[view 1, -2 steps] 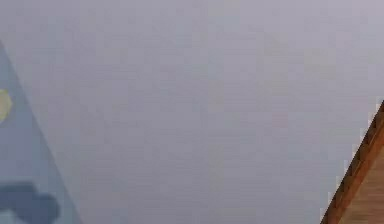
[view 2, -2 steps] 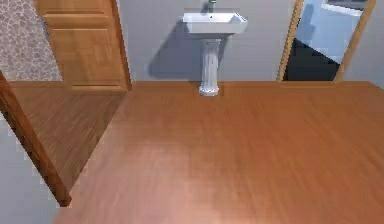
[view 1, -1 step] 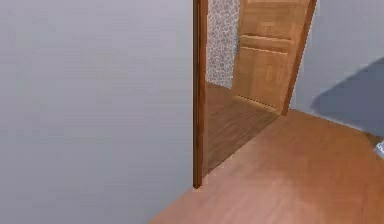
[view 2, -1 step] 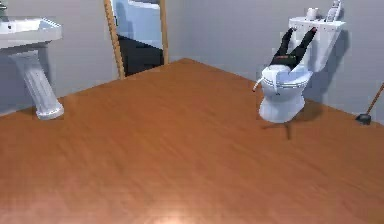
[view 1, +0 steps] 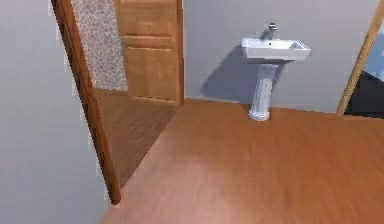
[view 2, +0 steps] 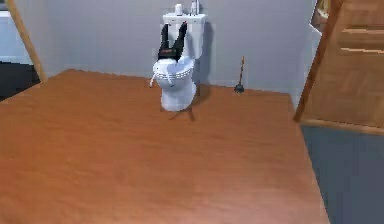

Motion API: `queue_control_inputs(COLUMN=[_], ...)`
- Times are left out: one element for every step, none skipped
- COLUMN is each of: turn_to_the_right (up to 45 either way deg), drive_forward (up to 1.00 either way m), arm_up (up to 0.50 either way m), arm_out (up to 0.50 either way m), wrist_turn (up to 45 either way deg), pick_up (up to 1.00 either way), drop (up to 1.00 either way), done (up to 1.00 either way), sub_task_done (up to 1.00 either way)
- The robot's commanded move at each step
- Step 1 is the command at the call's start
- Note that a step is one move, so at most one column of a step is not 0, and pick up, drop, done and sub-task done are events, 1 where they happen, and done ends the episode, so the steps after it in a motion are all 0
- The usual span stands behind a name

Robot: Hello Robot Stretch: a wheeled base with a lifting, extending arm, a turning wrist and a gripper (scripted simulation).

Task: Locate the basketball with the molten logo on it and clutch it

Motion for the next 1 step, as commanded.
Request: queue_control_inputs(turn_to_the_right=[0.0], drive_forward=[1.0], arm_up=[0.0], arm_out=[0.0], wrist_turn=[0.0], pick_up=[0.0], drop=[0.0], done=[0.0], sub_task_done=[0.0])
